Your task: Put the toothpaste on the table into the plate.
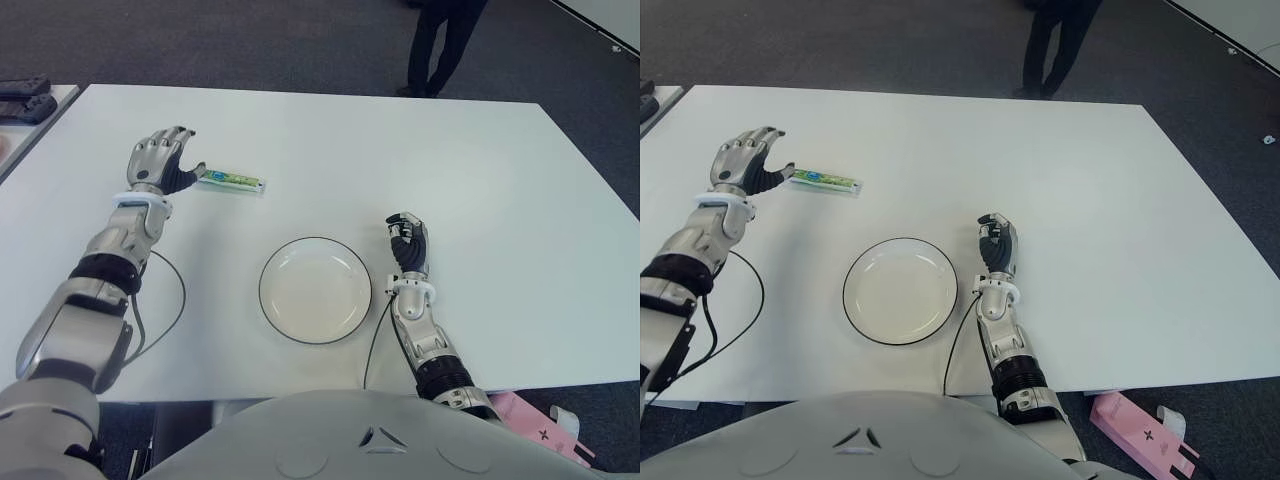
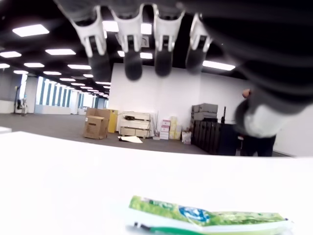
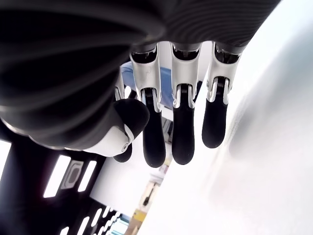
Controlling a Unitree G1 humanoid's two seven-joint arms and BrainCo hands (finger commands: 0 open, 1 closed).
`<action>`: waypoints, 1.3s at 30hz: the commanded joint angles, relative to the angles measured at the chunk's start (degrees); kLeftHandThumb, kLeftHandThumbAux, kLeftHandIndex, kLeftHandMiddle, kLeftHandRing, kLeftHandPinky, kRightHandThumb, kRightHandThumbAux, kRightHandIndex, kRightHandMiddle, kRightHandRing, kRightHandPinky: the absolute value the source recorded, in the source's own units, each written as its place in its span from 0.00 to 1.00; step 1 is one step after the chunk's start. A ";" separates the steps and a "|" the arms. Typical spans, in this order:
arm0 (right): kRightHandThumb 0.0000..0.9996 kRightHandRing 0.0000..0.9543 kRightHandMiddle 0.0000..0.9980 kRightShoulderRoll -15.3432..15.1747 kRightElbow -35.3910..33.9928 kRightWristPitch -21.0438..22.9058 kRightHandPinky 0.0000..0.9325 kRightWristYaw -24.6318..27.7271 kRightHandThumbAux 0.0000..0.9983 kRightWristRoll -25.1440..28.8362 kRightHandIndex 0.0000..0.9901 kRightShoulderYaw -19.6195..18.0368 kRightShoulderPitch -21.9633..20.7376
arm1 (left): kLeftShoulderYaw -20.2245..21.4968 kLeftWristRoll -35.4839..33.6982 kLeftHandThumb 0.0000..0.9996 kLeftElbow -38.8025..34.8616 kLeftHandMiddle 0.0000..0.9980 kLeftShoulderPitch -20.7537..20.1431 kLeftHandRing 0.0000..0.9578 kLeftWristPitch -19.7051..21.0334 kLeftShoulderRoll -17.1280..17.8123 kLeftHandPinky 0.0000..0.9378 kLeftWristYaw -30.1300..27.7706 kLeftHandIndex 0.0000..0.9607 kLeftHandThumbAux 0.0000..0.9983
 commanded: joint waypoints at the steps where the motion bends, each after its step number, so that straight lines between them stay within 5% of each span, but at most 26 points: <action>1: 0.84 0.45 0.45 0.17 0.76 1.19 0.45 -0.44 0.69 -0.09 0.45 -0.06 0.89 | -3.51 1.94 0.43 4.72 0.03 -2.98 0.04 -0.34 -0.51 0.12 0.70 0.00 0.36; 9: 0.84 0.43 0.44 0.20 0.87 1.13 0.43 -0.60 0.69 0.06 0.46 -0.05 1.08 | -9.37 4.14 0.44 13.06 0.00 -7.62 0.00 -3.58 -0.66 0.03 3.34 0.00 0.26; 20: 0.84 0.45 0.45 0.28 0.85 1.23 0.46 -0.44 0.69 0.35 0.44 -0.15 1.32 | -14.62 4.88 0.41 18.34 0.00 -12.24 0.00 -6.31 -1.72 0.00 -0.14 0.00 0.18; 39: 0.84 0.44 0.44 0.17 0.85 -0.19 0.44 -0.59 0.69 0.86 0.46 -0.54 2.17 | -21.97 6.62 0.42 21.27 0.00 -14.50 0.00 -7.65 -4.51 0.00 -7.33 0.00 0.22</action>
